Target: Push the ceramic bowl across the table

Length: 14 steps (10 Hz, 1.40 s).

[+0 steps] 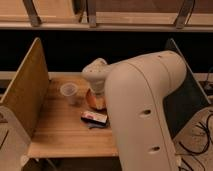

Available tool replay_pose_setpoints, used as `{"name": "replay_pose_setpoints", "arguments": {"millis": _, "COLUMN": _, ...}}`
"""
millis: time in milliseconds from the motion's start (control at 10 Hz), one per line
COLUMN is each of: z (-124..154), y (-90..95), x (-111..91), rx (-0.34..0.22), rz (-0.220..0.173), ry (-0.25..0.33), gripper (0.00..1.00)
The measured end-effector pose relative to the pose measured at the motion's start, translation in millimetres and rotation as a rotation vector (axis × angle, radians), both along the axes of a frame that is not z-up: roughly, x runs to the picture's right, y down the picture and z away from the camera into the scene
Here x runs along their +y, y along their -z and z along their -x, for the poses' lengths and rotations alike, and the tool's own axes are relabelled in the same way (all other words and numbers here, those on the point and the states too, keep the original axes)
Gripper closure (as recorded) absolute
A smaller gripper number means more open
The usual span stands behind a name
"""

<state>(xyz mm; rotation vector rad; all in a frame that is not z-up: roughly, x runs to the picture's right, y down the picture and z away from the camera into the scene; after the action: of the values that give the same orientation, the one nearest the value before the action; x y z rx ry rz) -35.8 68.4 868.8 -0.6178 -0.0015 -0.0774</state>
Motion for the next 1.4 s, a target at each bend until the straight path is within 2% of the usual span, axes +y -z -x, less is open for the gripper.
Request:
{"name": "replay_pose_setpoints", "arguments": {"millis": 400, "z": 0, "y": 0.0, "x": 0, "rx": 0.0, "rz": 0.0, "ry": 0.0, "gripper": 0.37}}
{"name": "replay_pose_setpoints", "arguments": {"millis": 500, "z": 0, "y": 0.0, "x": 0, "rx": 0.0, "rz": 0.0, "ry": 0.0, "gripper": 0.4}}
{"name": "replay_pose_setpoints", "arguments": {"millis": 600, "z": 0, "y": 0.0, "x": 0, "rx": 0.0, "rz": 0.0, "ry": 0.0, "gripper": 0.46}}
{"name": "replay_pose_setpoints", "arguments": {"millis": 800, "z": 0, "y": 0.0, "x": 0, "rx": 0.0, "rz": 0.0, "ry": 0.0, "gripper": 0.69}}
{"name": "replay_pose_setpoints", "arguments": {"millis": 1100, "z": -1, "y": 4.1, "x": -1, "rx": 0.009, "rz": 0.0, "ry": 0.01, "gripper": 0.97}}
{"name": "replay_pose_setpoints", "arguments": {"millis": 1300, "z": -1, "y": 16.8, "x": -1, "rx": 0.031, "rz": 0.002, "ry": 0.015, "gripper": 1.0}}
{"name": "replay_pose_setpoints", "arguments": {"millis": 1400, "z": -3, "y": 27.8, "x": 6, "rx": 0.059, "rz": 0.022, "ry": 0.013, "gripper": 1.0}}
